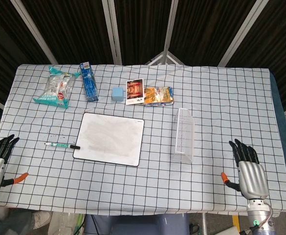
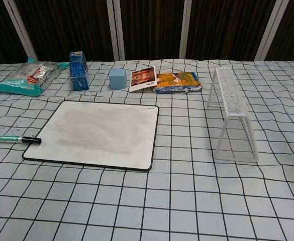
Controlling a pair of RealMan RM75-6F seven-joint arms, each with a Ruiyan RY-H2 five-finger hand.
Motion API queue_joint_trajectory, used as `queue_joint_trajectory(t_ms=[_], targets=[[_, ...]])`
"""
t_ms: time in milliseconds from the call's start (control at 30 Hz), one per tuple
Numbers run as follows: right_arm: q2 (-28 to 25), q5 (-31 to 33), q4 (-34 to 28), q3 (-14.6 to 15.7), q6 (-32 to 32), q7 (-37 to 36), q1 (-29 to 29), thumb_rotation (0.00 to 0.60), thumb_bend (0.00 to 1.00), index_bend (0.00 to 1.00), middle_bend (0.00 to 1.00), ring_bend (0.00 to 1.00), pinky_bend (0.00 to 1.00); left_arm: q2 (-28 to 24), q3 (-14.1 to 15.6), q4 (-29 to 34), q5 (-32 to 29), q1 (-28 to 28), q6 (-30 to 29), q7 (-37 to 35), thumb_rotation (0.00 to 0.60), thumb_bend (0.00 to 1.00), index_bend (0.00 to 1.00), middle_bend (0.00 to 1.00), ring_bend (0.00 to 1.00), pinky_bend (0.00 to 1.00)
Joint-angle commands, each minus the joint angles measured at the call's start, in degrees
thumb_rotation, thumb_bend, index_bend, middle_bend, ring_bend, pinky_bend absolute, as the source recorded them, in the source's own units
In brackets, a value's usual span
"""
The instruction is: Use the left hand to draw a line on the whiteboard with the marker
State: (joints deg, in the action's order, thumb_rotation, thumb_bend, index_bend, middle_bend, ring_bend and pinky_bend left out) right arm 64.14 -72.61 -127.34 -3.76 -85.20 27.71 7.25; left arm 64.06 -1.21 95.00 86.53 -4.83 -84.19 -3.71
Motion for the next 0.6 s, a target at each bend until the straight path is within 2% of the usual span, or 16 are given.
queue_joint_trajectory(t_ms=[33,433,600], targets=[[0.0,0.0,0.0,0.0,0.0,0.0,0.0,0.600,0.30,0.00,0.00,0.00,0.00,0.0,0.0,0.0,0.1,0.0,-0.1,0.2,0.600,0.14,0.00,0.00,0.00,0.00],[0.0,0.0,0.0,0.0,0.0,0.0,0.0,0.600,0.30,0.00,0.00,0.00,0.00,0.1,0.0,-0.2,-0.2,-0.3,0.5,0.9,0.600,0.14,0.00,0.00,0.00,0.00],[0.0,0.0,0.0,0.0,0.0,0.0,0.0,0.600,0.30,0.00,0.00,0.00,0.00,0.7,-0.7,-1.5,-1.9,-1.9,3.6,3.4,0.600,0.14,0.00,0.00,0.00,0.00]])
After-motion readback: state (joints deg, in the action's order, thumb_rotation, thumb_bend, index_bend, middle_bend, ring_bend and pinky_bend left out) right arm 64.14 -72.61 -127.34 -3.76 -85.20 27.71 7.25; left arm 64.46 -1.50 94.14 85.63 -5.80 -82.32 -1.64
